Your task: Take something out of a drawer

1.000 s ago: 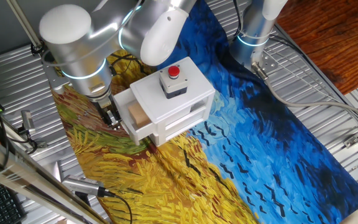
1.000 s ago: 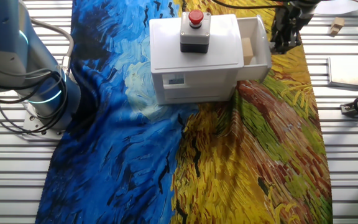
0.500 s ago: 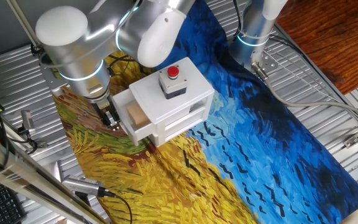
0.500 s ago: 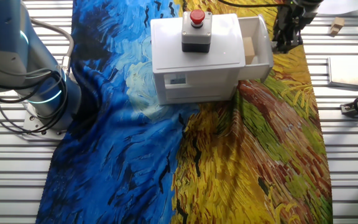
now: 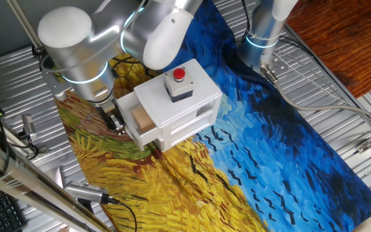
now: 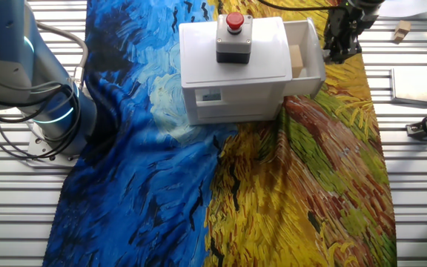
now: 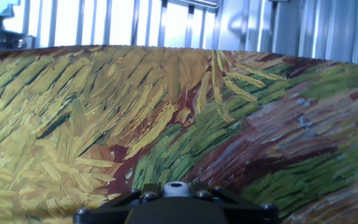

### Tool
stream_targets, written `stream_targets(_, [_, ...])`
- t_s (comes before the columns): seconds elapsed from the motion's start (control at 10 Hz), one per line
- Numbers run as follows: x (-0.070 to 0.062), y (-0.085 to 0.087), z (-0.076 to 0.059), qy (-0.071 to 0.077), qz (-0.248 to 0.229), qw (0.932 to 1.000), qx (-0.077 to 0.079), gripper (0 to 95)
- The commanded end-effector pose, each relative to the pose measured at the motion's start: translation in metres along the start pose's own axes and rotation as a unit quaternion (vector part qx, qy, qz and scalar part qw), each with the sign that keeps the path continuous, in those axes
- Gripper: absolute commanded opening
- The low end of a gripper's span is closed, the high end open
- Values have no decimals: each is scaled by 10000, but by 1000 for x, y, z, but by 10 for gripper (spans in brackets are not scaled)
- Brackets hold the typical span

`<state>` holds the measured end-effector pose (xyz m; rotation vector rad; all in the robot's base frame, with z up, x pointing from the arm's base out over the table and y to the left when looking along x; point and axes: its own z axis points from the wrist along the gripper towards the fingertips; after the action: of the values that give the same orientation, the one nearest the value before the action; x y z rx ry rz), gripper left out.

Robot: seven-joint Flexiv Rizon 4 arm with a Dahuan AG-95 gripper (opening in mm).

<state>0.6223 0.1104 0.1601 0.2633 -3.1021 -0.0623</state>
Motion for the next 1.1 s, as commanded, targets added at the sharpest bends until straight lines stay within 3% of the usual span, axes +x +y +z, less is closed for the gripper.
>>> stream_targets(0.1, [1,0,0,-4,-62,10000,8,0])
stream_targets(1.1, [1,0,0,-121,247,9996,64,0])
